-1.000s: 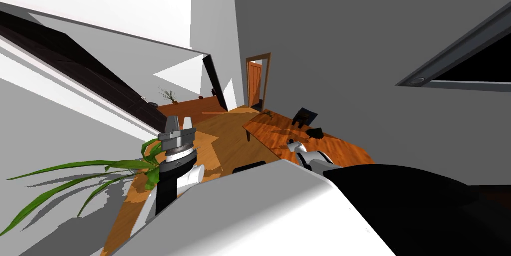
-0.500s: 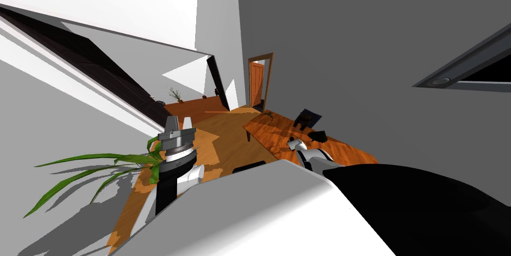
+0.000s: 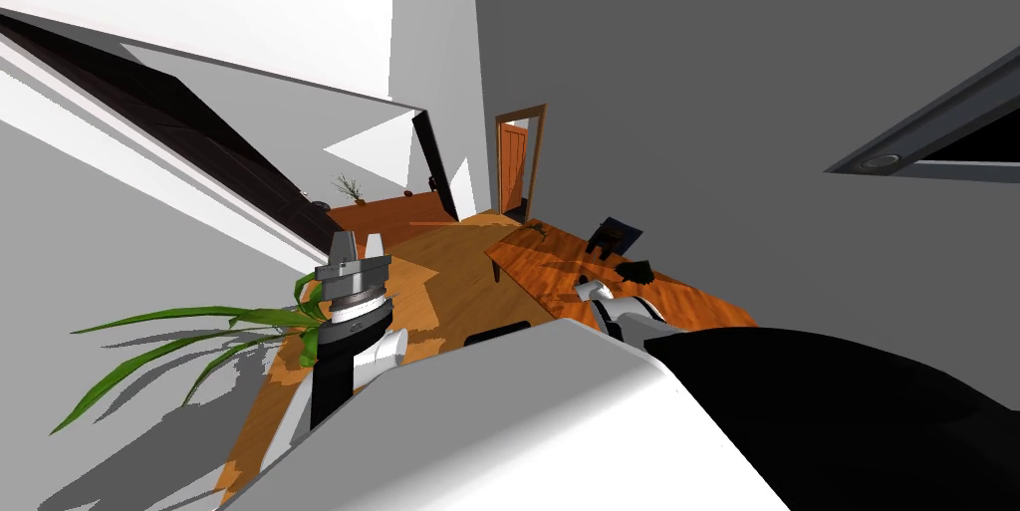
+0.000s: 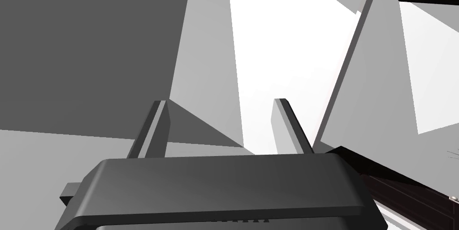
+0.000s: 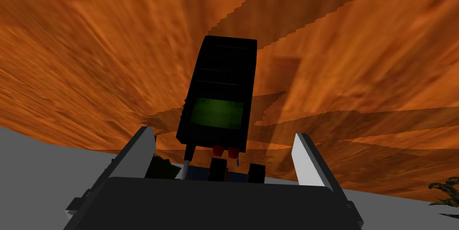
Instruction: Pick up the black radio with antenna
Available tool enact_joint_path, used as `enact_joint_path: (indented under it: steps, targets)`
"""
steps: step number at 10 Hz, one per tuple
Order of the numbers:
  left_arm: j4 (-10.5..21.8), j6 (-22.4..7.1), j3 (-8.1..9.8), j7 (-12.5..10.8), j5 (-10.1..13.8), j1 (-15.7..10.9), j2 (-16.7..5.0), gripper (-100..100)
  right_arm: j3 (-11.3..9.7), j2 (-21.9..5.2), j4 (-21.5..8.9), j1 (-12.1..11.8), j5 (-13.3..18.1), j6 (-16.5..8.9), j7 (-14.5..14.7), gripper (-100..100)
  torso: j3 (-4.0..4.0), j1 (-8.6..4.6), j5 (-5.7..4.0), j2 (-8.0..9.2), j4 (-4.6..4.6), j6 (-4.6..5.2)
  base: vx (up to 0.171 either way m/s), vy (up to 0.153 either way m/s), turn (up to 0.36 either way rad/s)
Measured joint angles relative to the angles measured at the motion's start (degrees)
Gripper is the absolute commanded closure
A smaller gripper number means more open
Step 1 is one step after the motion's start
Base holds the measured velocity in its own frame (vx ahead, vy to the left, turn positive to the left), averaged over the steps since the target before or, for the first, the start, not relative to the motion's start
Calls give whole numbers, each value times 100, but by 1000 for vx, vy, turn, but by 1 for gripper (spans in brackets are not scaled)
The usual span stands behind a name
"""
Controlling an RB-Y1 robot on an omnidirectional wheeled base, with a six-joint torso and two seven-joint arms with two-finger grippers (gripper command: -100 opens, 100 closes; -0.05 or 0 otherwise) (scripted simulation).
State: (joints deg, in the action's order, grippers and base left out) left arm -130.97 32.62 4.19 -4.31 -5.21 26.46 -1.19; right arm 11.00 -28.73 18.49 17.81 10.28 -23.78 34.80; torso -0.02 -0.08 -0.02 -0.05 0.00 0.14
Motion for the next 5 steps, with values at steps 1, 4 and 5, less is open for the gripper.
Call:
enact_joint_path:
  steps: [1, 4, 5]
  targets:
    - [0, 0, 0, 0, 0, 0, 0, 0, 31, 46, 401, -254, -116, -186, 88, -100, 1, -1, -1, 2, 0, 2, -79, 24, 153]
    - [0, 0, 0, 0, 0, -1, 0, 0, 56, 126, 488, -248, -281, -282, -21, -100, 14, 7, 2, 24, 5, 2, -57, 15, 22]
    - [0, 0, 0, 0, 0, 0, 0, 0, 47, 127, 273, -171, -239, -227, -71, -100, 7, 3, 1, 10, 3, 1, 5, 91, 66]
